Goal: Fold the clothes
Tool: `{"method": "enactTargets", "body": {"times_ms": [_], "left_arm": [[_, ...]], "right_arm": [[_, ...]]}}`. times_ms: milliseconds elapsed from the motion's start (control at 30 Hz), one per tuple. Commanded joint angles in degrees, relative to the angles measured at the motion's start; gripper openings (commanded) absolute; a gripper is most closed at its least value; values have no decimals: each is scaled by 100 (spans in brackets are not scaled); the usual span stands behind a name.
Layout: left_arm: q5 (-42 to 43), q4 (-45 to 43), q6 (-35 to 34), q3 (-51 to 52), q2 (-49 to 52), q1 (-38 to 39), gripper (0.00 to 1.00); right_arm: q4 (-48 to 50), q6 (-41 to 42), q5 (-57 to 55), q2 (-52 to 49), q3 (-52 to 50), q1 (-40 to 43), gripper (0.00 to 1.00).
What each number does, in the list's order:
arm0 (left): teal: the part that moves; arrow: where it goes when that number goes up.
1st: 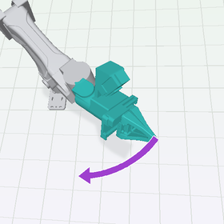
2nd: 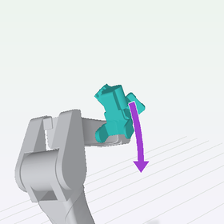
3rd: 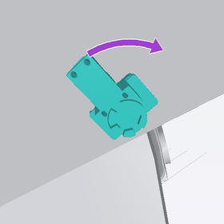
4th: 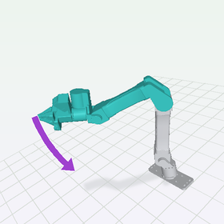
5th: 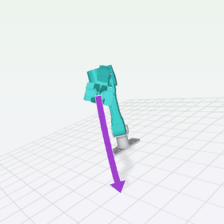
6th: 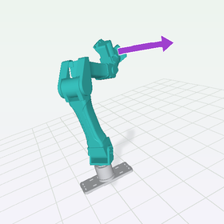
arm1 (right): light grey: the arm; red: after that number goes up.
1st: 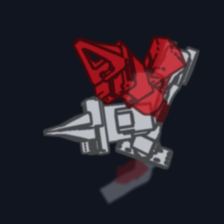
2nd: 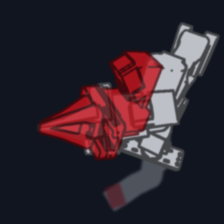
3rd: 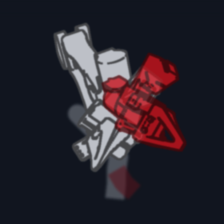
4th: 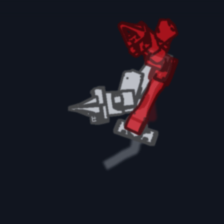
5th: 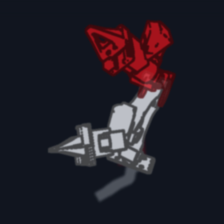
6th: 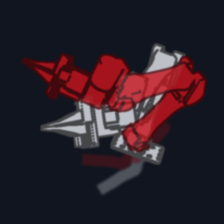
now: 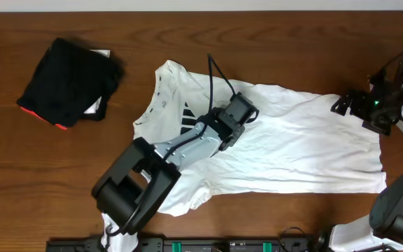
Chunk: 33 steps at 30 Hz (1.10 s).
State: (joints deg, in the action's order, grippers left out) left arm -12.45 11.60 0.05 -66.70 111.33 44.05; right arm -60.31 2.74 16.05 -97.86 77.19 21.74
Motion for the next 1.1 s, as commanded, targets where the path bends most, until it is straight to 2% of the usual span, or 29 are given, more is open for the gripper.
{"method": "enactTargets", "body": {"times_ms": [0, 300, 567, 833, 1067], "left_arm": [[-94, -20, 15, -116, -551, 0, 6], [-317, -22, 15, -116, -1257, 0, 6], [-522, -96, -2, -116, -1276, -190, 6], [-514, -116, -380, -116, -1276, -645, 6], [-516, -7, -376, -116, -1276, -713, 10]], "right_arm": [[9, 39, 2, -7, 101, 0, 99], [9, 39, 2, -7, 101, 0, 99], [11, 37, 2, -7, 101, 0, 99], [-48, 39, 2, -7, 103, 22, 99], [-232, 39, 4, -7, 90, 581, 99]]}}
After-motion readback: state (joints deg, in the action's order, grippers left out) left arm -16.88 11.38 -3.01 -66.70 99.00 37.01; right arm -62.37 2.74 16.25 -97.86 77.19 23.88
